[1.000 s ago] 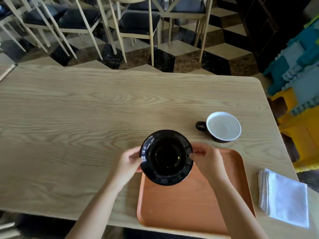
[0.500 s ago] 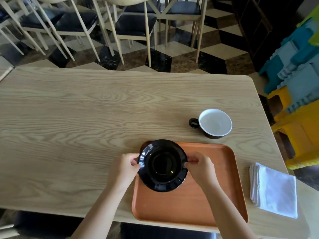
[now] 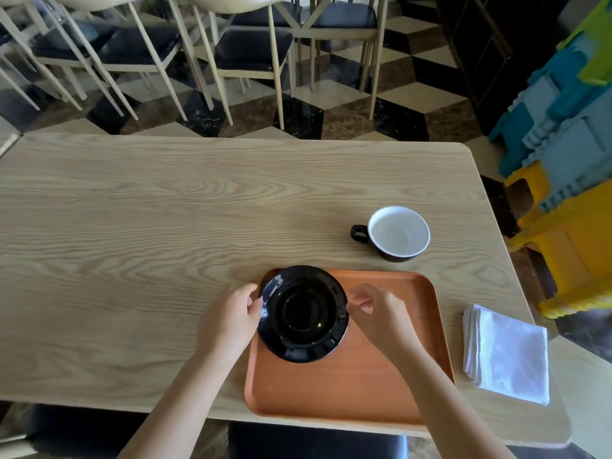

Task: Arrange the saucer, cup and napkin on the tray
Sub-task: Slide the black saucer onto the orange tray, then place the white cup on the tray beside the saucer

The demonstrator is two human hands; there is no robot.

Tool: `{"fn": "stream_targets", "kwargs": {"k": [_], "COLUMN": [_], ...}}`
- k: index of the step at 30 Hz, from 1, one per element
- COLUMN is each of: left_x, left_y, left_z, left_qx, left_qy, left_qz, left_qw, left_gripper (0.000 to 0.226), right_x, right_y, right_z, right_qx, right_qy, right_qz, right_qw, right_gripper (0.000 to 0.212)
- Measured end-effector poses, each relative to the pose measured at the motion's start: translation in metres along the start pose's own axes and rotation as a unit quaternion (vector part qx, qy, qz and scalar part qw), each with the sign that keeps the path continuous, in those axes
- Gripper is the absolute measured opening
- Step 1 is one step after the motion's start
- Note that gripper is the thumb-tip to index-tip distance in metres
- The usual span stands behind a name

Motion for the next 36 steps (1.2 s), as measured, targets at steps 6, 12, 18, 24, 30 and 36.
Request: {"fn": "stream_targets", "kwargs": {"k": [6, 12, 18, 24, 30, 36], "left_x": [0.009, 0.067, 0.110, 0.109, 0.103, 0.088], "left_y": [0.071, 0.149, 0.187, 0.191, 0.190, 0.184], "left_z": [-0.017, -0.004, 0.020, 0.024, 0.023, 0.016], "left_qx": [0.063, 0.127, 0.208, 0.091, -0.120, -0.152], "left_qy": [0.138, 0.150, 0.005, -0.061, -0.095, -0.086], "left_qz": [0.203, 0.299, 0.252, 0.239, 0.163, 0.129], "left_qw": [0.967, 0.934, 0.945, 0.965, 0.975, 0.976], "left_gripper": [0.024, 0.044, 0.058, 0.046, 0.046, 0.042], "right_x": [0.000, 0.057, 0.100, 0.104, 0.097, 0.082], "right_y": [-0.008, 0.013, 0.018, 0.020, 0.024, 0.027], "right_z": [-0.068, -0.117, -0.117, -0.115, -0.108, -0.112], "right_qx": [-0.169, -0.274, -0.276, -0.176, 0.017, 0.102], "right_qy": [0.154, 0.123, 0.021, 0.011, 0.044, 0.077], "right_qz": [-0.130, -0.062, -0.021, -0.006, 0.063, 0.080], "right_qw": [0.965, 0.952, 0.961, 0.984, 0.997, 0.989], "right_gripper": [0.029, 0.060, 0.059, 0.048, 0.053, 0.046]}}
Point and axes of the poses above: each hand's wrist, its own x-axis towards the middle knuckle, its own z-axis out of the palm, y = z × x, the point moved 1 cm from there along x, towards the middle knuckle, and after that the axes turned 7 degrees about x, right-handed, at the moved point
